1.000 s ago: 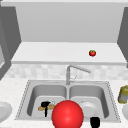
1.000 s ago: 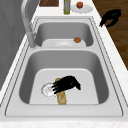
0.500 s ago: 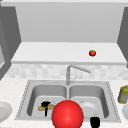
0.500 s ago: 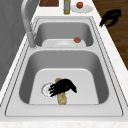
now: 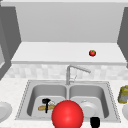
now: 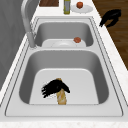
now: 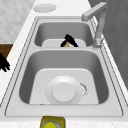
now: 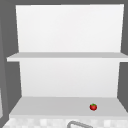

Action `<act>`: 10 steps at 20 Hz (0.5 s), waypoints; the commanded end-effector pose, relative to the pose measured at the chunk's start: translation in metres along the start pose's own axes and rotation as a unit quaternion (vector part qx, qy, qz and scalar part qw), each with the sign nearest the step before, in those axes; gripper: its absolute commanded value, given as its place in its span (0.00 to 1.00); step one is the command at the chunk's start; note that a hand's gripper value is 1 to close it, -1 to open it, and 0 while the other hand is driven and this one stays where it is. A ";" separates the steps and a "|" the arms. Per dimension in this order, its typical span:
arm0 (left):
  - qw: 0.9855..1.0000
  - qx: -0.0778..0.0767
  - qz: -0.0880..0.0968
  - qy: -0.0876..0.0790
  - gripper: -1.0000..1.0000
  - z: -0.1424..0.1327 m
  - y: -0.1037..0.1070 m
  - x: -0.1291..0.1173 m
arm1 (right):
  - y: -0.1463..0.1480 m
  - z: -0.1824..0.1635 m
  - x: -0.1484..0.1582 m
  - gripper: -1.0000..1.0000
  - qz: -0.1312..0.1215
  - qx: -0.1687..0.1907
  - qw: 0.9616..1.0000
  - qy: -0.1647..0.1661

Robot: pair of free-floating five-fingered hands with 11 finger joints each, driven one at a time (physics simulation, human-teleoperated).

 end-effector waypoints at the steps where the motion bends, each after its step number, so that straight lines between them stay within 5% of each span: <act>1: 1.000 0.007 0.020 0.021 0.00 0.003 -0.011 -0.031 | 0.000 0.000 0.000 0.50 0.000 0.000 1.000 0.000; 2: 0.999 0.008 0.035 0.019 0.00 0.003 -0.010 -0.036 | 0.000 0.000 0.000 0.50 0.000 0.000 1.000 0.000; 10: 0.998 -0.011 0.046 0.030 0.00 0.002 -0.004 -0.028 | 0.000 0.000 0.000 0.50 0.000 0.000 1.000 0.000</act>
